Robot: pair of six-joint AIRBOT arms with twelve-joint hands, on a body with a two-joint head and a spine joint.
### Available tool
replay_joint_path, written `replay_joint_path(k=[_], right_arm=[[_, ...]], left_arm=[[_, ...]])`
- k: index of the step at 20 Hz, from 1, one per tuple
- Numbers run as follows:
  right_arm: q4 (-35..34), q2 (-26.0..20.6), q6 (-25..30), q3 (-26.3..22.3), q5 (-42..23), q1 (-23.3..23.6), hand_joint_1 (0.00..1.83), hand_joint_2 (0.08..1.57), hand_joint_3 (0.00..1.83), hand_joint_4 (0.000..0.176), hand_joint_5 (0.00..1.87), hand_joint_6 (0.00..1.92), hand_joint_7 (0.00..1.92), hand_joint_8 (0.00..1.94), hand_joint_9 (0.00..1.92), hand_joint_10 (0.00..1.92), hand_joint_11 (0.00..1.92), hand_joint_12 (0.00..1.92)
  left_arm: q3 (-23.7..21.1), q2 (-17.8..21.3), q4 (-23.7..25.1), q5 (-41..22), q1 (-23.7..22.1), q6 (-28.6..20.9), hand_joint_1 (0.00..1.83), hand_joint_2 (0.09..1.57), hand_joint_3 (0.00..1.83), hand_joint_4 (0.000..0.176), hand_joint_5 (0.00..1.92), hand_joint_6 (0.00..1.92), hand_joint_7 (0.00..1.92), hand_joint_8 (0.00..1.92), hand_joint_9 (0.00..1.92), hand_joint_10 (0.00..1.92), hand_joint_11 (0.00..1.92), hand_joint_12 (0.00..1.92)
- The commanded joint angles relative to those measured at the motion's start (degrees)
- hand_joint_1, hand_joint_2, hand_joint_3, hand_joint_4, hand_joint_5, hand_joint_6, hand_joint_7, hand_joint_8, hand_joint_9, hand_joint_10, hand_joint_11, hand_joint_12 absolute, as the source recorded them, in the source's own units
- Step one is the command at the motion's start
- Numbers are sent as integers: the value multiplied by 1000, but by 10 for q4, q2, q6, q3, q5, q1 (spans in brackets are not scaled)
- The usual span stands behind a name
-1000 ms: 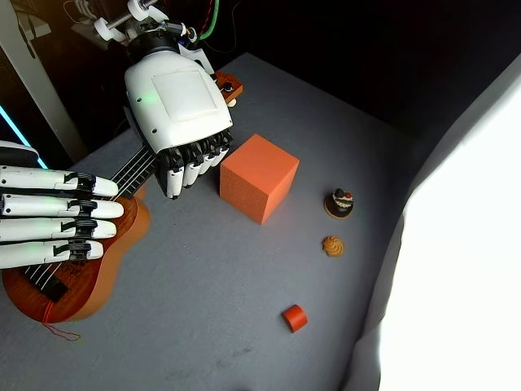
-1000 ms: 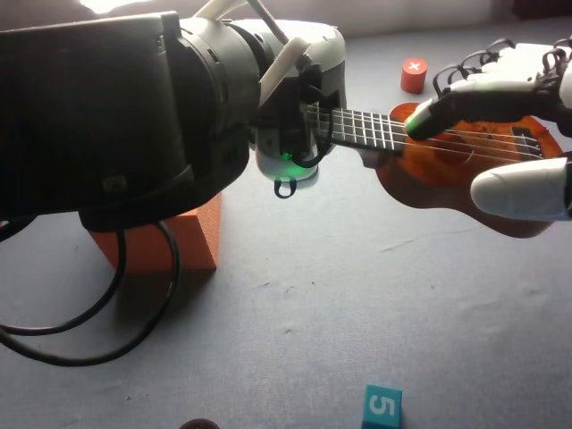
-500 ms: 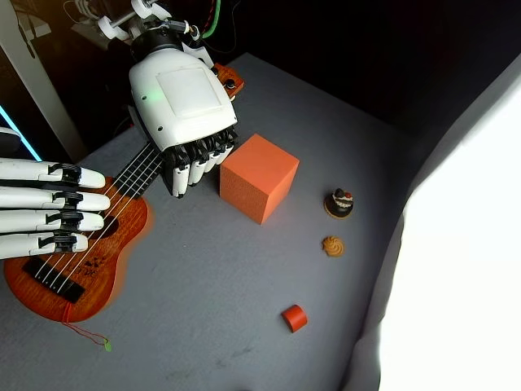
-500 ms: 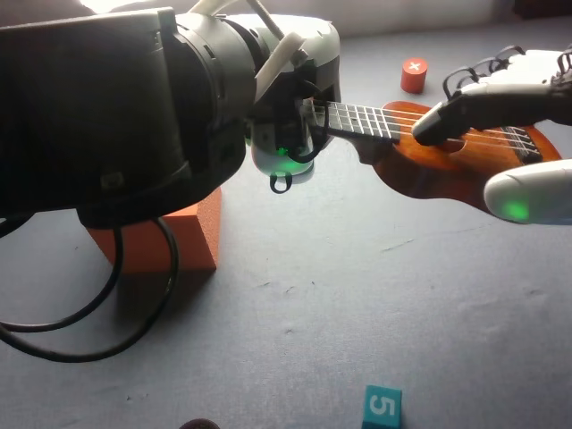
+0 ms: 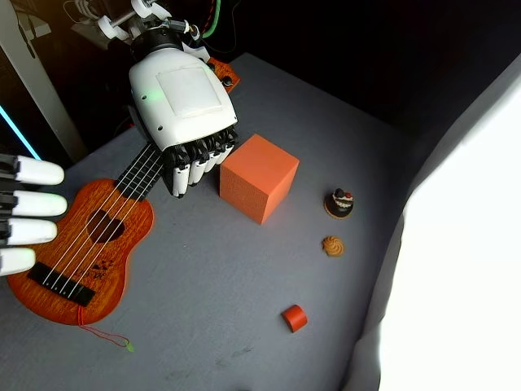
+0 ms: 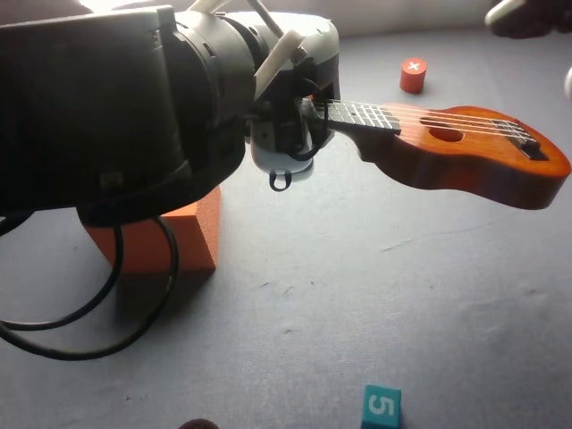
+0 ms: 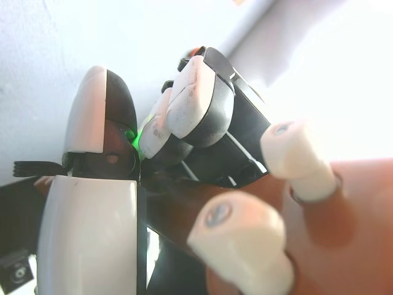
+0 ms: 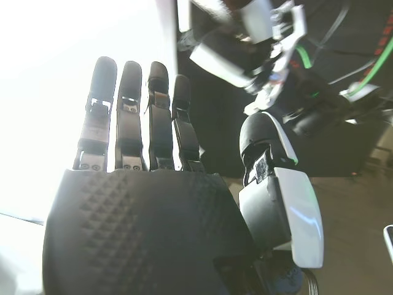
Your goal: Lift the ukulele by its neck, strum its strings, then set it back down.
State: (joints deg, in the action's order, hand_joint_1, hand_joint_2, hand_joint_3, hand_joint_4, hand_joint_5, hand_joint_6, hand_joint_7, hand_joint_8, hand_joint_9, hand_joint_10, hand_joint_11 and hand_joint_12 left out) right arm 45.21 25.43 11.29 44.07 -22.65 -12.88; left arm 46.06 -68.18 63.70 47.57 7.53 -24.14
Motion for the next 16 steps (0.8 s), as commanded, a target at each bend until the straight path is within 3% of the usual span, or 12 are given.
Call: replay_joint_path(k=[1,6,10,12,13,14,15,16], right_arm=[[-24,-2,-6,1,-47,10,74,1350,2,0,155,554,389,2,126,630,0,1160],[-70,4,-88,0,-38,9,73,1351,2,0,150,554,387,2,117,647,0,1196],[-96,5,-103,0,-39,9,65,1354,3,0,147,557,389,2,112,653,0,1192],[-96,5,-109,-1,-40,8,98,1349,0,0,164,563,397,5,114,656,0,1200],[-96,5,-110,-1,-40,8,78,1352,2,0,153,557,394,3,110,655,0,1199],[-96,5,-110,-1,-41,8,75,1353,2,0,156,558,396,4,112,658,0,1201],[-96,6,-110,-1,-42,8,71,1353,2,0,154,556,397,4,115,660,0,1219],[-96,6,-110,-1,-42,7,81,1352,1,0,161,559,396,3,111,660,0,1218]], left_arm=[[3,1,49,-11,-5,-12,1454,1226,0,0,1150,1921,1300,1921,1450,1921,1488,1921],[0,-1,84,-5,18,-64,1445,1226,0,0,1045,1896,1277,1921,1443,1921,1477,1921],[-10,-1,94,3,49,-97,1453,1228,0,0,1149,1921,1277,1921,1440,1921,1471,1921],[-13,-3,109,6,62,-118,1420,1229,1,0,1063,1885,1285,1921,1439,1921,1472,1921],[-15,-6,113,10,67,-120,1422,1223,0,0,996,1670,1254,1921,1432,1921,1469,1921],[-15,-9,126,12,73,-133,1412,1220,0,0,1016,1584,1235,1921,1428,1921,1463,1921],[-14,-15,154,16,82,-159,1422,1223,0,0,1062,1854,1244,1921,1430,1921,1467,1921],[-13,-19,170,18,89,-176,1418,1212,0,0,1064,1799,1236,1921,1430,1921,1459,1921]])
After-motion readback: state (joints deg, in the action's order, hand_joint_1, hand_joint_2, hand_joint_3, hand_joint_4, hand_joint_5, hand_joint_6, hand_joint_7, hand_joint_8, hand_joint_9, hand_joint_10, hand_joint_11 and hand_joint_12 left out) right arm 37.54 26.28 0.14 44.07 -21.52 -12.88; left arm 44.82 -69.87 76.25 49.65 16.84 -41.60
